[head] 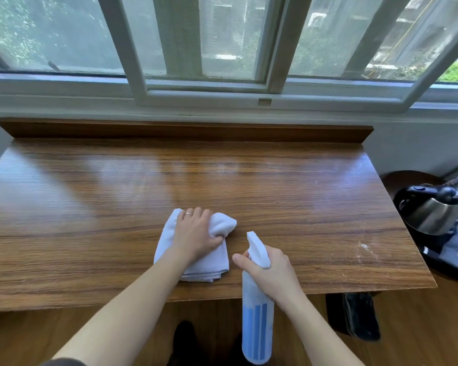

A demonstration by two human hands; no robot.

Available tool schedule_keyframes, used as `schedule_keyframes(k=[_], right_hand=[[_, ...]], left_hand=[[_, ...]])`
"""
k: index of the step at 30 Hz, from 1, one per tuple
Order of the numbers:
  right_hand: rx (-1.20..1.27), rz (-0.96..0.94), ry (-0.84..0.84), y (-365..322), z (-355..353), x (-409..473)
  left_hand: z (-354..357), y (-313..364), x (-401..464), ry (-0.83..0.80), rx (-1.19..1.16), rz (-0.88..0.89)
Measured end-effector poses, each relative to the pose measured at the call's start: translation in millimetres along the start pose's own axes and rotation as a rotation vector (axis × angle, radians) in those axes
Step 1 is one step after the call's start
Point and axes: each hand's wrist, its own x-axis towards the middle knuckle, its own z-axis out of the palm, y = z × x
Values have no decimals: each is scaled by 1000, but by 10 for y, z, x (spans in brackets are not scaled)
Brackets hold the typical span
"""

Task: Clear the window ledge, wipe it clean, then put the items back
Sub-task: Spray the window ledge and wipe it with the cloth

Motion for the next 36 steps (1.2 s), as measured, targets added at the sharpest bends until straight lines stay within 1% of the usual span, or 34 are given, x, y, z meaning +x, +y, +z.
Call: schedule_keyframes(k=[4, 9, 12, 17, 26, 29, 36], right_hand=[[21, -14, -28, -21, 7, -3], [25, -10, -55, -68, 27, 15], [11, -14, -57, -77, 39, 53], [14, -20, -50, -93, 31, 122], [21, -13, -31, -76, -1, 207], [24, 1, -21, -59, -25, 209], [6, -33, -13, -13, -70, 176]], left_hand=[[41, 11, -411, 31, -34, 40], [101, 25, -689, 97, -39, 22], [87, 26, -587, 115, -43, 12], [60, 7, -363, 88, -8, 41], [-45, -87, 342, -47, 51, -12], [-14, -86, 356, -56, 63, -36], [65, -14, 63, -9, 59, -74]])
